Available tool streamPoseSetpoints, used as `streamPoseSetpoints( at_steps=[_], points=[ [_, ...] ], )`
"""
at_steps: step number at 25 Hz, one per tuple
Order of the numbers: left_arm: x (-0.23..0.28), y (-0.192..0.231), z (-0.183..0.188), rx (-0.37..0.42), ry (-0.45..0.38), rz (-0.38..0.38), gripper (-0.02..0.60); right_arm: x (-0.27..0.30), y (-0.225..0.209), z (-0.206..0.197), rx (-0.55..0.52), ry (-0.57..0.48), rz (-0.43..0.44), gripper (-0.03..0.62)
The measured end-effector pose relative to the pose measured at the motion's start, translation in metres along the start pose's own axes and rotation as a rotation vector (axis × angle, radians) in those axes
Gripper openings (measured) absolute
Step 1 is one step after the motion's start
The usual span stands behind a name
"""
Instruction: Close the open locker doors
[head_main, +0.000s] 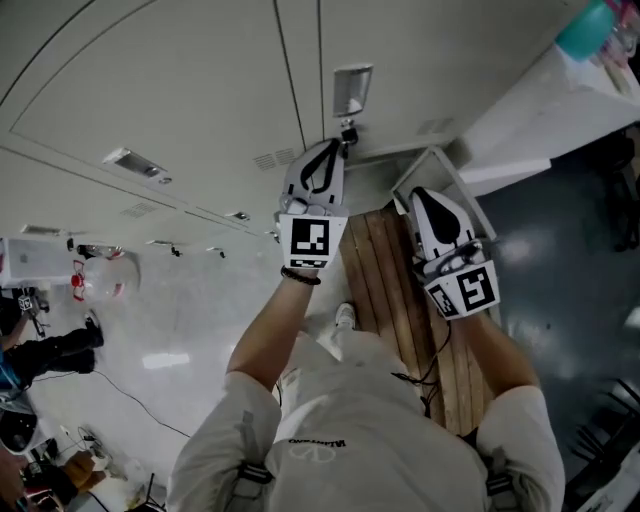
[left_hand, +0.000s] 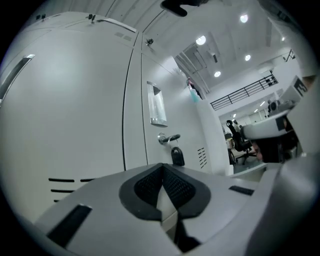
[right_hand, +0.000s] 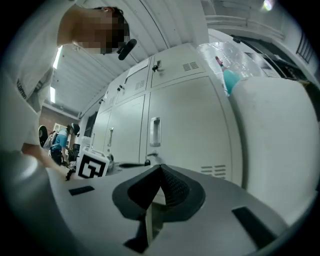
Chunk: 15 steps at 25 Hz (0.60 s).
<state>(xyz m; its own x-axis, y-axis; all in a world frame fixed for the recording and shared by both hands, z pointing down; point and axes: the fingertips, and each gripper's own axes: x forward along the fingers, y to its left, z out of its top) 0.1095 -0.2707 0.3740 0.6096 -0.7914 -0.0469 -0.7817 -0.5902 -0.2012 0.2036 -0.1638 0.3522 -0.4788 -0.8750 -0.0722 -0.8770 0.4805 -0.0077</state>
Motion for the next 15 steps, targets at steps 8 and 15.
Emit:
streamPoseSetpoints(
  at_steps=[8,15],
  points=[
    [-0.033,-0.086,-0.056,-0.044,0.031,-0.145,0.005,-0.124,-0.027,-0.088,0.019,0.116,-0.222,0.009],
    [-0.041,-0.245,-0.119,-0.065,0.113,-0.416,0.005,-0.202,-0.057,-0.147,0.072,0.126,-0.434,0.009]
  ],
)
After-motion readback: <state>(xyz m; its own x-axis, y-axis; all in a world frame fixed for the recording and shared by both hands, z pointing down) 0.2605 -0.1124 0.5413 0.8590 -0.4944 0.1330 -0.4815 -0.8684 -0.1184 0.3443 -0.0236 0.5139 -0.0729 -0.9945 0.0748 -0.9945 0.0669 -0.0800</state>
